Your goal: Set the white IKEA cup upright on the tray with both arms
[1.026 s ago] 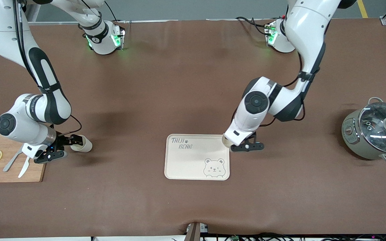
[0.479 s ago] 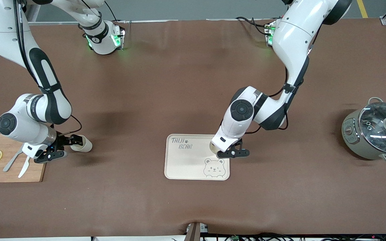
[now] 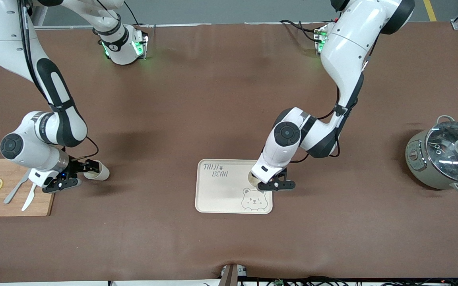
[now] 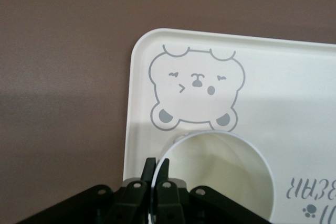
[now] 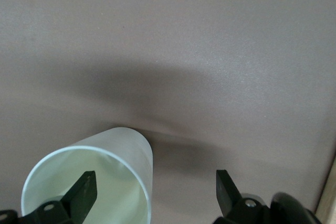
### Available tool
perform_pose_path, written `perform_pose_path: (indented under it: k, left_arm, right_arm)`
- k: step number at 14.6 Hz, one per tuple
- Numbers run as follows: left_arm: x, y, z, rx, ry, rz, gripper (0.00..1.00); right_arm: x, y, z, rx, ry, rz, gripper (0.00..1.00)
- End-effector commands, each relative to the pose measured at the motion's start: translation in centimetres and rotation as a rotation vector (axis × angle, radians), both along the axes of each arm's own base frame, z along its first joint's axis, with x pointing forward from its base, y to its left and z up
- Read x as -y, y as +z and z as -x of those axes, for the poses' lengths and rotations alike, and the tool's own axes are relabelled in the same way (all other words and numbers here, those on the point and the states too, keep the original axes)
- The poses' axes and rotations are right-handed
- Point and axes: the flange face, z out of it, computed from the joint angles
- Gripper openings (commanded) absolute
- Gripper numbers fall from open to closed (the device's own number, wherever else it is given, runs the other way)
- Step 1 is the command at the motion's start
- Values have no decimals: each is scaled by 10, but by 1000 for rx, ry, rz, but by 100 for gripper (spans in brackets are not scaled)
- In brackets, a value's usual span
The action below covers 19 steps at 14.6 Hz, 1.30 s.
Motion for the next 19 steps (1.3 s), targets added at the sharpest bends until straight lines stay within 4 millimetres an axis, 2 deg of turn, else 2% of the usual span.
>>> perform_pose_path:
  k: [1, 7, 13, 14, 16, 17, 18, 19]
  left_arm:
    - [4, -1, -3, 25, -6, -12, 0]
    - [8, -4, 0, 20, -3, -12, 0]
    - [10, -14, -1, 44, -4, 13, 0]
    - [10, -14, -1, 44, -6, 13, 0]
    - [10, -14, -1, 45, -8, 12, 0]
    - [9, -14, -2, 45, -7, 12, 55]
    - [8, -15, -2, 45, -10, 8, 100]
    - [8, -15, -2, 45, -9, 3, 100]
  right_arm:
    - [0, -1, 3, 18, 7, -7, 100]
    - [0, -5, 6, 26, 7, -3, 100]
    - [-1, -5, 6, 23, 9, -4, 43]
    - [-1, -5, 5, 22, 9, -4, 35]
    - [-2, -4, 5, 20, 11, -5, 27]
    - [-2, -5, 6, 19, 11, -5, 23]
    - [-3, -4, 5, 20, 12, -5, 20]
    - [-4, -4, 5, 19, 14, -5, 14]
